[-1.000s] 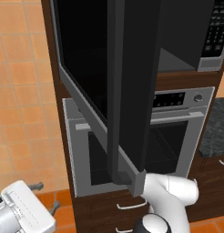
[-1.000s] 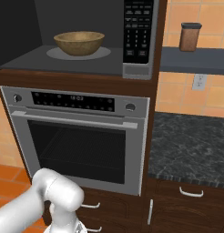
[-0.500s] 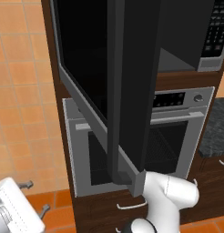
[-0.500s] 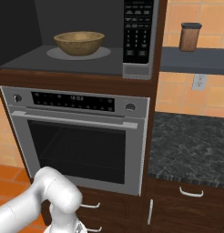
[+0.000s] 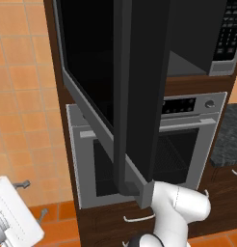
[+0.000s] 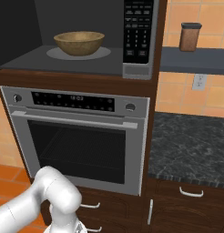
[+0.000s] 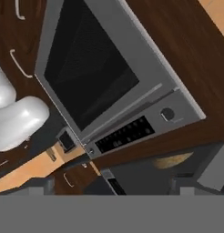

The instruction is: Open the microwave, place the bowl with waffle inside the microwave, then close the microwave door and turn it on.

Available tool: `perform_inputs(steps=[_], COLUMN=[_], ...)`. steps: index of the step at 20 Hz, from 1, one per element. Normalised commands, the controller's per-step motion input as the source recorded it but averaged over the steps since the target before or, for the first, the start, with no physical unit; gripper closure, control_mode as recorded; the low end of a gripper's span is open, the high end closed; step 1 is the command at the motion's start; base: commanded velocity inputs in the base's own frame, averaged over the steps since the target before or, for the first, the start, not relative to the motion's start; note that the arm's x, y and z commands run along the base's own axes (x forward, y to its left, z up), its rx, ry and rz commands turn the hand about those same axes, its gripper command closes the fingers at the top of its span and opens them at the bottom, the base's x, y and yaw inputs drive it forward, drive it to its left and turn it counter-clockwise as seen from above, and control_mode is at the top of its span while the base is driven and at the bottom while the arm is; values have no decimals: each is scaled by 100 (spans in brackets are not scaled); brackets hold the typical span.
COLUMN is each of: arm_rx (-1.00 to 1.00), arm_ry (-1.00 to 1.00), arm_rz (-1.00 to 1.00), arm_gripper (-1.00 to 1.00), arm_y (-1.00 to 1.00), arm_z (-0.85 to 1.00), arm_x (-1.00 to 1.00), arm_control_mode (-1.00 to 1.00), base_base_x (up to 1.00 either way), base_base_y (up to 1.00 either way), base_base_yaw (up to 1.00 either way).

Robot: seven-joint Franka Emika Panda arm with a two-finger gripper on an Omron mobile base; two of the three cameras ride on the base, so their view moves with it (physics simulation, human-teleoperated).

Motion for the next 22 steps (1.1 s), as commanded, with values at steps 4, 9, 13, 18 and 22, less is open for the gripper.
perform_inputs(steps=[4,9,13,18,22], arm_rx=[17,23,24,23,21], arm_ry=[-23,-25,-26,-19,-22], arm_rz=[4,0,0,0,0], arm_gripper=[-100,-100,-100,-100,-100], arm_y=[7,1,0,0,0], arm_z=[17,25,30,30,34], arm_x=[0,0,-4,-20,-4], arm_control_mode=[-100,-100,-100,-100,-100], base_base_x=[0,0,0,0,0], base_base_y=[0,0,0,0,0], base_base_yaw=[0,0,0,0,0])
